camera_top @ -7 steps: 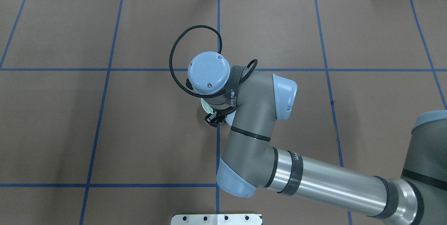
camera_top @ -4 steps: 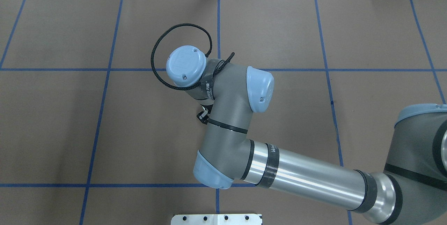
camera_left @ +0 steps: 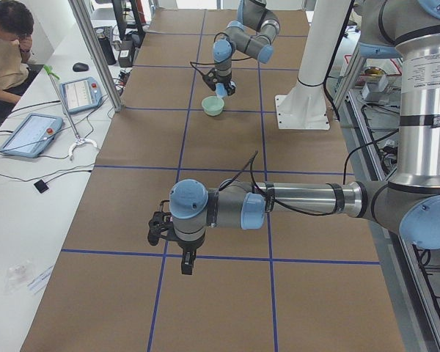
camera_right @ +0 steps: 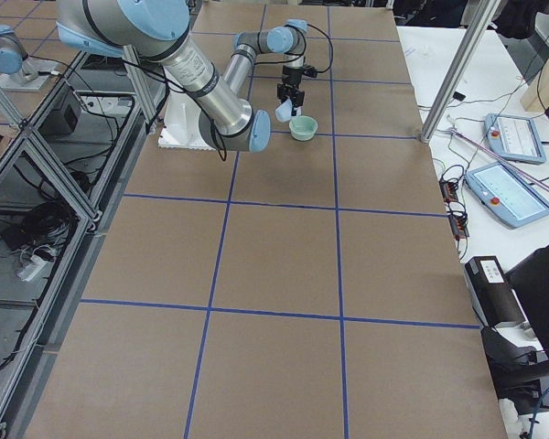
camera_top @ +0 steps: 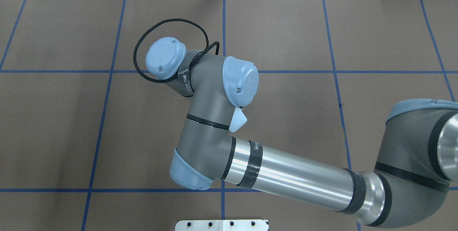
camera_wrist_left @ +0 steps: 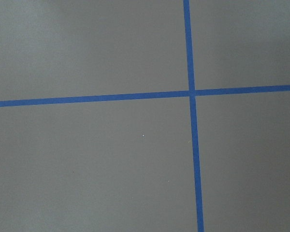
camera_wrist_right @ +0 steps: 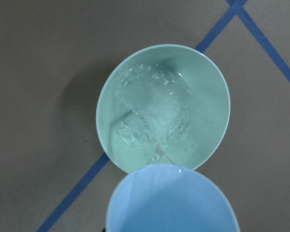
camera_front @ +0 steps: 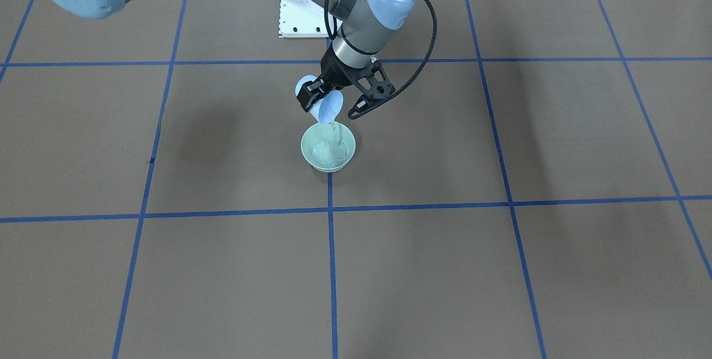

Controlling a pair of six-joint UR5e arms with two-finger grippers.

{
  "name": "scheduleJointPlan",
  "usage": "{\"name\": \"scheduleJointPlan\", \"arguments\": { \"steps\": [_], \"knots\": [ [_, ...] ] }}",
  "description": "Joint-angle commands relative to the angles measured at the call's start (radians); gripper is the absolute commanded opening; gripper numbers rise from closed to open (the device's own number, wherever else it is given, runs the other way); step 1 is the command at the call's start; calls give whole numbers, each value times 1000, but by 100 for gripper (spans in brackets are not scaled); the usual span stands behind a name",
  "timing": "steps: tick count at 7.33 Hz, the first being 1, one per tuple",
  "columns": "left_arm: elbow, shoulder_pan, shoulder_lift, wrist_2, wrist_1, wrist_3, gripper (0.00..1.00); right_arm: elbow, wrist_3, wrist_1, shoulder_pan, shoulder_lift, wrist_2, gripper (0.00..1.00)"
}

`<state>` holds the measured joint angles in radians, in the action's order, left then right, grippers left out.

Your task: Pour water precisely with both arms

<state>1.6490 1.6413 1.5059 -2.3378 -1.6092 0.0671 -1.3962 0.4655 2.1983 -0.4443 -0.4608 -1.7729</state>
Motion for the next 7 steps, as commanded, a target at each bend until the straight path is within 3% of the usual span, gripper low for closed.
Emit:
{"name": "scheduleJointPlan", "arguments": {
  "steps": [1, 3, 5, 7],
  "knots": [
    [0, 0, 0, 0, 0, -1, 100, 69, -7, 73, -4, 62, 1, 0],
    [0, 0, 0, 0, 0, 0, 100, 89, -13, 131, -4, 89, 4, 0],
    [2, 0, -1, 0, 0, 0, 100, 186, -14, 182, -4, 177, 9, 0],
    [2, 2, 0, -2, 2, 0, 100, 187, -16, 190, -11, 174, 15, 0]
  ]
}}
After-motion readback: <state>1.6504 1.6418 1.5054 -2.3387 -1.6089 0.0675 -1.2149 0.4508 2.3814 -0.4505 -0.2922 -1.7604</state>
